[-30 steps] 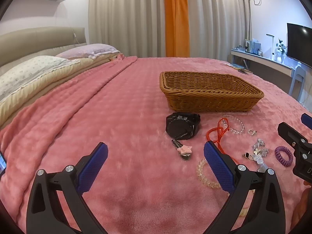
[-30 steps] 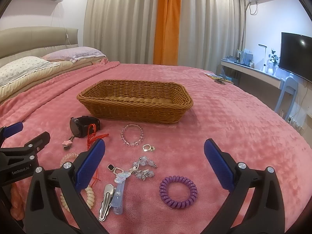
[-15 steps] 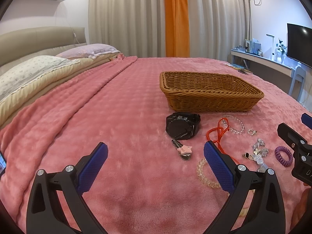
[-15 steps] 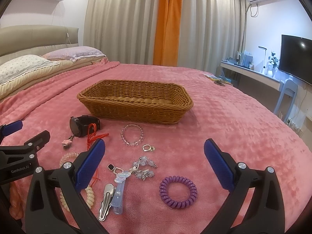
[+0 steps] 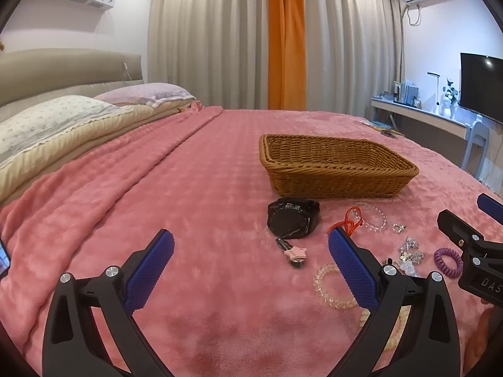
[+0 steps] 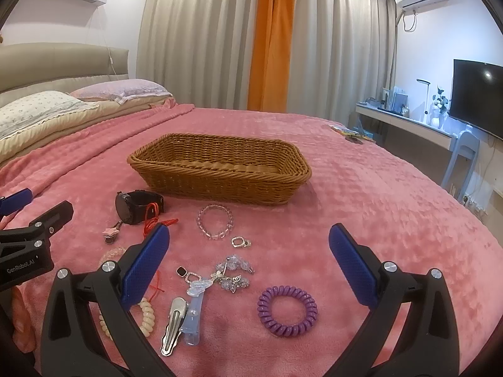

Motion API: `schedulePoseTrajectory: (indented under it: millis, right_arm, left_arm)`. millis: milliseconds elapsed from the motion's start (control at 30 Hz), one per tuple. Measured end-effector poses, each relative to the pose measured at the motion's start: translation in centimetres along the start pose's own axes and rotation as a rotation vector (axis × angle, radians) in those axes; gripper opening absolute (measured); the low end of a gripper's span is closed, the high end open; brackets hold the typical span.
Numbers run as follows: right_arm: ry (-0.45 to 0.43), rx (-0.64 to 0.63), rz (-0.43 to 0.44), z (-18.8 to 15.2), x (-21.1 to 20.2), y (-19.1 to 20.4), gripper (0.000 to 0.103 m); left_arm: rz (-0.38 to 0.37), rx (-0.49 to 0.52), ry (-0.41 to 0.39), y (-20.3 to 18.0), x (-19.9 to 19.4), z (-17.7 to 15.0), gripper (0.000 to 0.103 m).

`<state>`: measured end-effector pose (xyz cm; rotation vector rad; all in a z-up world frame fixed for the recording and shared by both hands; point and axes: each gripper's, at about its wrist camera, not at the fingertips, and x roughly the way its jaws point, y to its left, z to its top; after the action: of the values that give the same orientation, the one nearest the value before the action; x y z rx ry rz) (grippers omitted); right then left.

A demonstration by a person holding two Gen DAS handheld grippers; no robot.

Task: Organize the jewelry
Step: 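Grasp the cream coil hair tie with left tool while right grasps purple coil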

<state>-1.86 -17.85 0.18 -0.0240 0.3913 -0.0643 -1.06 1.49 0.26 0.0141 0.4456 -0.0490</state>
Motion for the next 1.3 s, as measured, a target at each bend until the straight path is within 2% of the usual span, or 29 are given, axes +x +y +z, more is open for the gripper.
schedulePoseTrajectory:
  millis: [233,433,500,533,600,700,733,767,800,833,967,1100,1300]
  right_arm:
    - [0.004,0.031,-0.002,0.0,0.0,-0.4,0.097]
    - [0.108,0.085,-0.017,0.2,1.1,-2.1,0.094]
    - [0.143,0.074,-0.011,0.1,1.1,-2.3,0.085]
    - [0.169,0.069,0.000,-0.1,1.2,-2.4,0.082]
    - [0.204,0.061,0.019,-0.3,1.1,-2.9,0.068]
    - [0.238,0.041,0.017,-0.6,0.8,-3.6,0.060]
    - [0.247,0.033,0.017,-0.8,0.7,-3.8,0.058]
    - [0.257,0.024,0.013,-1.0,0.7,-4.0,0.052]
    - [0.271,0.010,-0.001,-1.3,0.6,-4.2,0.043]
    - [0.279,0.005,-0.006,-1.6,0.5,-4.5,0.040]
    - [0.321,0.018,0.047,-2.2,0.5,-5.3,0.039]
    - [0.353,-0.011,0.056,-1.9,1.2,-4.8,0.039]
    - [0.423,-0.002,-0.003,-2.5,3.5,-5.3,0.039]
  left_arm:
    - [-0.020,-0.012,0.001,0.4,0.0,0.2,0.096]
    - [-0.058,-0.030,0.069,0.8,0.6,0.1,0.096]
    - [-0.069,-0.043,0.121,1.1,0.9,0.0,0.095]
    - [-0.088,-0.056,0.161,1.4,1.1,-0.2,0.092]
    - [-0.129,-0.080,0.220,1.9,1.4,-0.5,0.084]
    - [-0.180,-0.105,0.305,2.3,2.0,-0.9,0.077]
    - [-0.190,-0.110,0.341,2.3,2.3,-1.0,0.072]
    - [-0.193,-0.111,0.372,2.3,2.6,-1.3,0.063]
    - [-0.194,-0.111,0.395,2.2,2.9,-1.5,0.057]
    - [-0.196,-0.112,0.421,2.0,3.2,-1.8,0.053]
    - [-0.216,-0.122,0.449,1.5,3.7,-2.0,0.053]
    - [-0.257,-0.134,0.460,0.4,4.2,-1.3,0.053]
    - [-0.227,-0.064,0.487,-1.7,5.8,-1.2,0.053]
